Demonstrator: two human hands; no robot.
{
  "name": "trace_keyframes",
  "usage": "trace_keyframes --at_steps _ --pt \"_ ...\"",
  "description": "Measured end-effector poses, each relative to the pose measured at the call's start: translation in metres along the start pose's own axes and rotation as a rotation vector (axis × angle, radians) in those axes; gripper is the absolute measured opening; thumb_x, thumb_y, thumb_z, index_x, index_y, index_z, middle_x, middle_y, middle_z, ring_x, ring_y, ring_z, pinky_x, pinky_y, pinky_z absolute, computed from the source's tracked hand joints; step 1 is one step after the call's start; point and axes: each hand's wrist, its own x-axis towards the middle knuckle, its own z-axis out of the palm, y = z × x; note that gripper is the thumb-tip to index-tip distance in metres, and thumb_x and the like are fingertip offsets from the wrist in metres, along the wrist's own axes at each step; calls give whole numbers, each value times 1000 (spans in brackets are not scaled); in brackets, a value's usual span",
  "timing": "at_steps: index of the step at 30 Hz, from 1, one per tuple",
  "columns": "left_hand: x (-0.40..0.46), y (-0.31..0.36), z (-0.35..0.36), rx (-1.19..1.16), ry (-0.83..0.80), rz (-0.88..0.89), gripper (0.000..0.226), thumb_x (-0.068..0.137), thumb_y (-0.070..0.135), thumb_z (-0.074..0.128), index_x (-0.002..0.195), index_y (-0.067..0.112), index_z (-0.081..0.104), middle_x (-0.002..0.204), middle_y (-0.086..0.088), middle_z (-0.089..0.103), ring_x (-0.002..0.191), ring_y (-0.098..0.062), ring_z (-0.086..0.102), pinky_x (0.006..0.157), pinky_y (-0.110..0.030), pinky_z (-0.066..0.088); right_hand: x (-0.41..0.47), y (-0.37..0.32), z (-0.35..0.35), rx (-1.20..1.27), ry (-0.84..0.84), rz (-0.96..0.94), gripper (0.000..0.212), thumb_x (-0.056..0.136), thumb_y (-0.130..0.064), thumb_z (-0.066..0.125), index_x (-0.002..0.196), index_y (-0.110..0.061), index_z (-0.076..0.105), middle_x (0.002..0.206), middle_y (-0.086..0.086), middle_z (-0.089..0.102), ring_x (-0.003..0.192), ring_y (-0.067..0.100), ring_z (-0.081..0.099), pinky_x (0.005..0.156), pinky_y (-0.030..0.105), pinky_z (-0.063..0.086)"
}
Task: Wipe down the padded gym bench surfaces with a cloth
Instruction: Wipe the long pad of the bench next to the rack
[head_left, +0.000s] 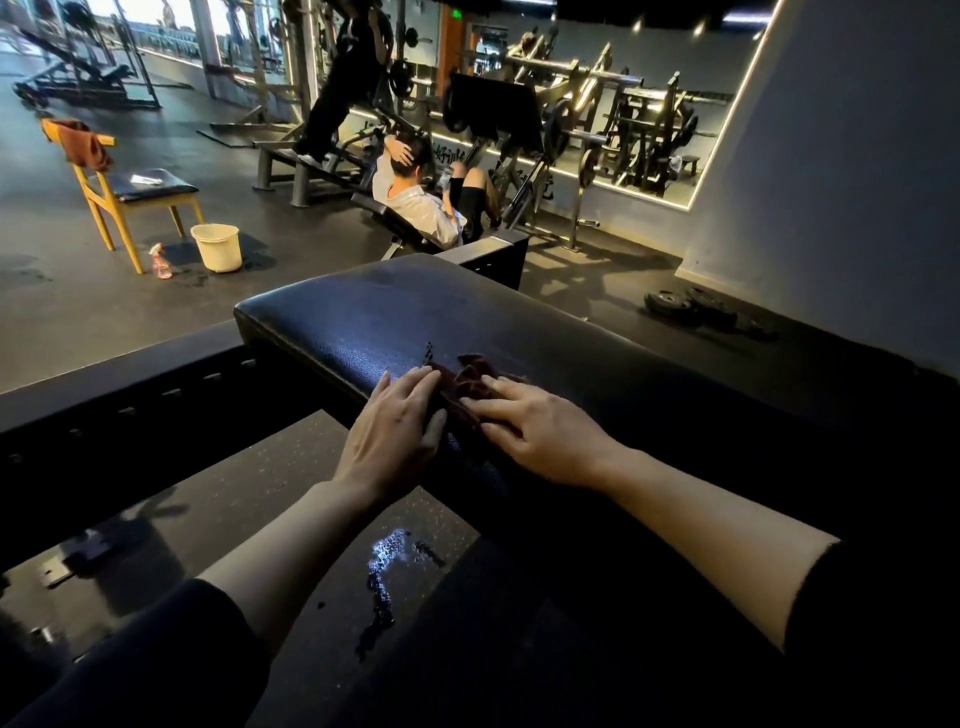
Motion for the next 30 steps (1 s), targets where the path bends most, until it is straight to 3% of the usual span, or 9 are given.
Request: trace_keyframes --at_steps 4,8,11,15,19,22,24,28,30 --pt "-2 -7 7 77 -9 25 74 88 52 24 143 5 39 146 -13 43 133 -24 43 116 -29 12 51 27 0 -94 26 195 40 100 -33 37 140 -31 45 155 2 30 145 17 21 118 49 6" --pt "-3 -7 5 63 0 36 79 87 57 20 144 6 38 148 -13 40 136 -24 38 114 -25 8 100 39 1 -53 5 398 47 99 -48 32 143 -31 40 159 8 17 143 29 23 115 42 19" --pt "-4 -8 5 58 -11 13 75 90 55 25 145 6 35 148 -14 39 137 -25 36 114 -24 7 81 10 4 -31 -12 267 56 91 -63 40 142 -39 38 159 0 19 143 24 26 113 36 24" --pt "-3 -12 11 101 -33 22 74 90 55 25 144 5 37 145 -14 44 133 -27 43 115 -29 15 23 0 8 -6 32 41 44 97 -47 43 140 -38 43 156 -5 26 141 16 29 113 36 28" --pt "-1 -10 13 99 -36 -9 71 90 51 29 139 2 44 140 -16 49 128 -30 48 113 -31 18 61 20 6 -24 47 149 40 100 -38 40 139 -34 46 155 2 29 141 21 29 115 40 20" --pt "-2 -9 12 81 -22 -8 72 89 53 29 140 3 43 141 -15 49 129 -29 47 113 -25 12 107 23 8 -38 80 333 42 99 -41 37 138 -30 47 153 7 31 136 31 35 111 39 26" --pt "-2 -9 10 68 -5 -12 75 87 55 28 141 4 42 142 -14 47 131 -28 44 112 -20 7 111 18 7 -32 69 305 42 99 -42 38 139 -31 45 155 4 28 138 28 32 111 37 26" --pt "-3 -7 9 51 29 -13 79 85 59 25 142 7 40 144 -12 45 133 -29 41 111 -21 8 52 11 10 13 55 65 40 97 -38 47 137 -36 48 156 -4 27 140 20 33 112 37 30" --pt "-3 -7 10 58 32 -1 80 84 59 24 142 7 40 144 -12 45 133 -29 40 111 -23 10 34 34 6 31 75 98 39 97 -36 48 136 -35 49 156 -3 28 139 20 34 112 35 30"
